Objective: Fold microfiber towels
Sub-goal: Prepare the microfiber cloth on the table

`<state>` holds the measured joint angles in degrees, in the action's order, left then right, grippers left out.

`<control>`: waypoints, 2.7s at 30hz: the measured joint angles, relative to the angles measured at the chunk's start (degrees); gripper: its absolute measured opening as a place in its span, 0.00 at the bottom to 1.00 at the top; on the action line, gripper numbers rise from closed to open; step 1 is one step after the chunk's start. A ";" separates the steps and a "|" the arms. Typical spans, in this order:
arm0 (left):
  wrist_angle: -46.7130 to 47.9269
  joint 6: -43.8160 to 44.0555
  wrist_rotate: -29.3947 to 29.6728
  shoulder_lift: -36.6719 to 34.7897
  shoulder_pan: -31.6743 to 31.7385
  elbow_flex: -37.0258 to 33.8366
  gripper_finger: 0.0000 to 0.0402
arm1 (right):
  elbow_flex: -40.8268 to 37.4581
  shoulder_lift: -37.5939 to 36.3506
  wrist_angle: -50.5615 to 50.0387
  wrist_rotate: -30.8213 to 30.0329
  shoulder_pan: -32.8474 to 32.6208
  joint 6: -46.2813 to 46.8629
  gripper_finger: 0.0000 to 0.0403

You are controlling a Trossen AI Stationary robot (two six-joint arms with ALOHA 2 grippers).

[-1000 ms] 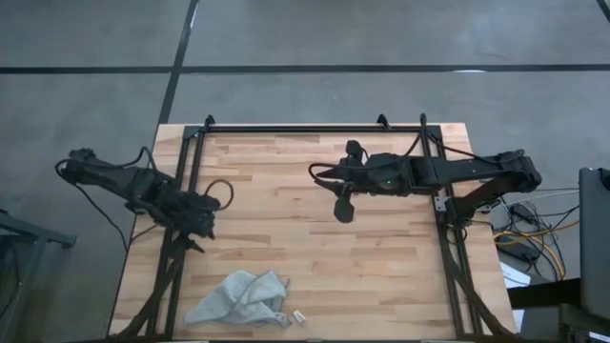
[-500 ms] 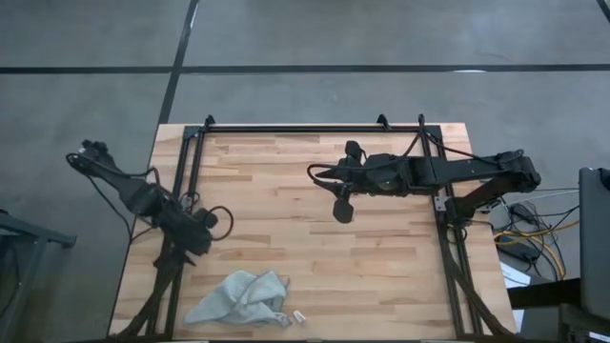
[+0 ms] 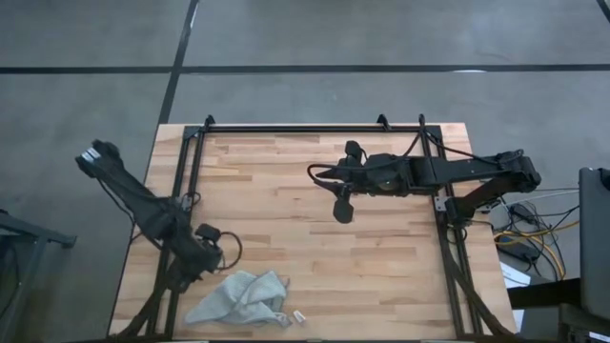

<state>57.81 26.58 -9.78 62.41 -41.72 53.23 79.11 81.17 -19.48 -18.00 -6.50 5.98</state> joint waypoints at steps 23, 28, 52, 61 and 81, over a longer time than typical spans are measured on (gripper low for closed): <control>-0.41 19.82 -0.77 10.21 -8.48 0.00 0.53 | 0.00 0.02 0.01 0.00 0.00 0.00 0.19; -0.29 23.09 -0.77 10.59 -9.63 0.00 0.53 | -0.02 0.02 0.00 0.00 0.00 -0.02 0.17; -8.33 39.29 8.28 10.59 -18.77 -0.09 0.53 | -0.02 0.04 0.02 0.00 0.00 -0.02 0.18; -16.05 46.29 10.62 12.19 -21.90 -3.82 0.53 | -0.02 0.04 0.01 0.00 0.00 -0.01 0.18; -17.46 48.47 10.76 16.01 -22.25 -4.63 0.53 | -0.02 0.04 0.00 0.00 0.00 -0.02 0.18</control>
<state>40.35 75.05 0.98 78.41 -63.96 48.60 79.09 81.21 -19.49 -18.00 -6.50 5.96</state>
